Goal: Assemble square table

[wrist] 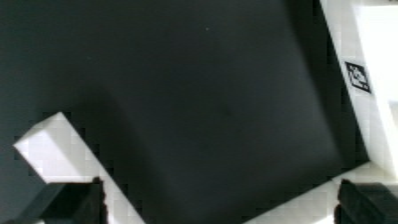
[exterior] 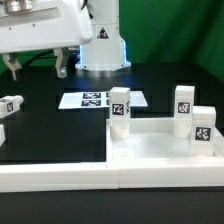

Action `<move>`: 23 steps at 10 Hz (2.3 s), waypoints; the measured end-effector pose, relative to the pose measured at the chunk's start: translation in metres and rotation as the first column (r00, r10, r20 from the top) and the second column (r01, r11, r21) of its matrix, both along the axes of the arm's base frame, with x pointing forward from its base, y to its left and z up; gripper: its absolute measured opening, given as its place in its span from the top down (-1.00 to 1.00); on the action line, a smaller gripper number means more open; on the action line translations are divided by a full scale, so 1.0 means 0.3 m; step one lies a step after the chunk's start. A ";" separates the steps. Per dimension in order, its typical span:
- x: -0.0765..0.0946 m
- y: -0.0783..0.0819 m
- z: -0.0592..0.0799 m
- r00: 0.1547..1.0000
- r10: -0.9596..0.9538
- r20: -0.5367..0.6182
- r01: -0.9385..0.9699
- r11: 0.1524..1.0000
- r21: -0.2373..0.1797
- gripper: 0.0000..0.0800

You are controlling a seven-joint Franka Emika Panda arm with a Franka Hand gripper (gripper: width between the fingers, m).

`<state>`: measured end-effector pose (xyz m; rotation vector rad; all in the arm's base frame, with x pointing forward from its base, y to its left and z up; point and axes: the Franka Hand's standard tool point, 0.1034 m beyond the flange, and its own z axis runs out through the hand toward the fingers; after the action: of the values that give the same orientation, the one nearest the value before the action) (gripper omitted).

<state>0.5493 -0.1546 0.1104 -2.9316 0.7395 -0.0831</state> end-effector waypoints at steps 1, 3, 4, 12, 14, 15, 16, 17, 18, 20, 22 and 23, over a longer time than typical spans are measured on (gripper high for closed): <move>-0.057 -0.054 -0.022 1.000 0.010 -0.026 -0.010 1.000 0.009 -0.62; -0.242 -0.203 -0.093 0.987 0.024 -0.157 -0.009 0.995 0.097 -0.62; -0.283 -0.220 -0.115 0.977 0.006 -0.212 0.019 0.993 0.116 -0.62; -0.423 -0.295 -0.185 0.730 0.212 -0.649 0.049 0.932 0.360 -0.62; -0.420 -0.296 -0.201 0.699 0.229 -0.678 0.062 0.924 0.376 -0.62; -0.418 -0.296 -0.199 0.700 0.228 -0.677 0.062 0.925 0.376 -0.62; -0.426 -0.301 -0.205 0.697 0.227 -0.680 0.065 0.924 0.377 -0.62; -0.461 -0.322 -0.238 0.685 0.222 -0.694 0.087 0.921 0.380 -0.62; -0.495 -0.339 -0.268 0.672 0.216 -0.709 0.111 0.917 0.384 -0.62; -0.522 -0.329 -0.298 0.662 0.214 -0.718 0.124 0.914 0.386 -0.62; -0.530 -0.296 -0.323 0.647 0.207 -0.734 0.143 0.913 0.383 -0.62; -0.529 -0.298 -0.322 0.649 0.208 -0.732 0.141 0.913 0.384 -0.62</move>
Offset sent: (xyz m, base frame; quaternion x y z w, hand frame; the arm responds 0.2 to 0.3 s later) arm -0.0662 -0.0674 -0.0389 -0.0062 -0.0768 -0.0147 0.9969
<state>0.3905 -0.2442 0.0140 -2.4660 0.6533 1.2425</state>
